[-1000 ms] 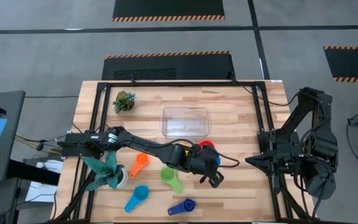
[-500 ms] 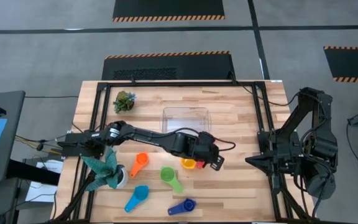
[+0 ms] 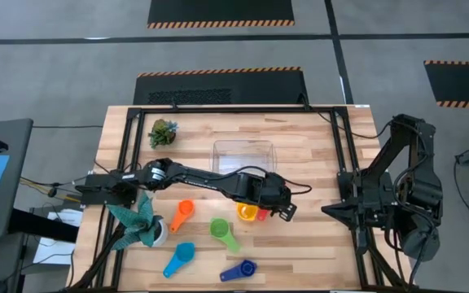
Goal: Nest measuring cups in basket
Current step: Stack the blue measuring cup on top of the red measuring cup, then stack the yellow measuring cup on top of the blue measuring cup
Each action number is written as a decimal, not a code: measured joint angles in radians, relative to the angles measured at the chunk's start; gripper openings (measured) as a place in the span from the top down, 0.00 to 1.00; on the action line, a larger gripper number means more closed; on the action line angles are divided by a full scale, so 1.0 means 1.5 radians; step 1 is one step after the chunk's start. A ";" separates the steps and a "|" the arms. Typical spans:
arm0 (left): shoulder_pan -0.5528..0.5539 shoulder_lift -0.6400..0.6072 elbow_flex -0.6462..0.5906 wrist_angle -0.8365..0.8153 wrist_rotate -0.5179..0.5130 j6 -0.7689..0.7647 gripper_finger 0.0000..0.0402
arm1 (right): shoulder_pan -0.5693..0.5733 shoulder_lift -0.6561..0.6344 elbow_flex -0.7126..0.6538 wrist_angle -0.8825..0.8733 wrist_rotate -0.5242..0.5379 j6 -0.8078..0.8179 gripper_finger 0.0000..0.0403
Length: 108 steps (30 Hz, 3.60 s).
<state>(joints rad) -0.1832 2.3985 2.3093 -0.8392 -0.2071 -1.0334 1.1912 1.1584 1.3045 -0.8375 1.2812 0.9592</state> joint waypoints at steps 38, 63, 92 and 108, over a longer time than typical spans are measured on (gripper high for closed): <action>-0.081 -0.024 0.001 -0.409 0.028 0.477 0.76 | 0.000 0.000 0.000 -0.014 -0.088 0.001 0.94; -0.084 -0.022 -0.152 -0.209 -0.004 0.764 0.76 | 0.000 0.000 0.000 -0.010 -0.089 0.007 0.94; -0.057 -0.099 -0.009 -0.216 0.028 0.427 1.00 | -0.018 0.001 0.000 -0.010 -0.086 0.006 0.93; -0.019 -0.024 -0.009 -0.064 0.004 0.370 1.00 | -0.055 0.001 0.000 0.001 -0.090 0.006 0.93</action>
<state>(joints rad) -0.2115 2.3630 2.2951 -0.9355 -0.2007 -0.4780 1.1080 1.1595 1.3045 -0.8368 1.1461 0.9688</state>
